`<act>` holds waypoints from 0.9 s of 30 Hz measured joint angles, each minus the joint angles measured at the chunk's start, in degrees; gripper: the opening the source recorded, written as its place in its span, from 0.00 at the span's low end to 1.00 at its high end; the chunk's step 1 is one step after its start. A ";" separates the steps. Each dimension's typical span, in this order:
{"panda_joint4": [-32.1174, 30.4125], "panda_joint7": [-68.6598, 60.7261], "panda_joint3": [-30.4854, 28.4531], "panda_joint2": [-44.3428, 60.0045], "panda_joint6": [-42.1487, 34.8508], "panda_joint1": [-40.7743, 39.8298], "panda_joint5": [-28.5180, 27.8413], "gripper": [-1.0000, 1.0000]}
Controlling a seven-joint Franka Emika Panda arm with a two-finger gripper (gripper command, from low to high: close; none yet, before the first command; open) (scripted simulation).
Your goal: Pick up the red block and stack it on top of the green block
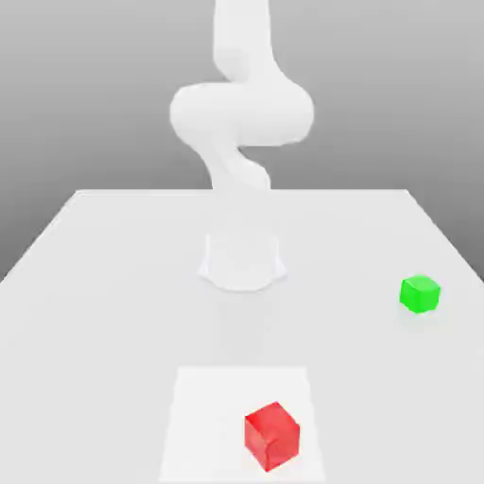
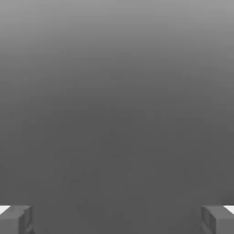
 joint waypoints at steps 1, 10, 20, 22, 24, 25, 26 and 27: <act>-0.59 -1.20 -0.34 2.25 0.97 0.56 0.04 0.50; -5.49 -11.56 -2.65 21.12 9.04 4.52 1.00 0.50; -10.88 -22.99 -2.64 41.90 17.91 6.64 2.13 0.50; -11.96 -24.93 -2.42 46.03 19.69 6.59 1.87 0.50; -12.52 -26.30 -2.18 50.17 21.99 6.50 1.69 0.50; -12.40 -26.67 -2.03 52.24 23.55 6.41 1.85 0.50; -12.18 -26.96 -1.85 54.32 25.21 6.28 2.06 0.50; -11.91 -27.13 -1.67 56.39 26.91 6.16 2.25 0.50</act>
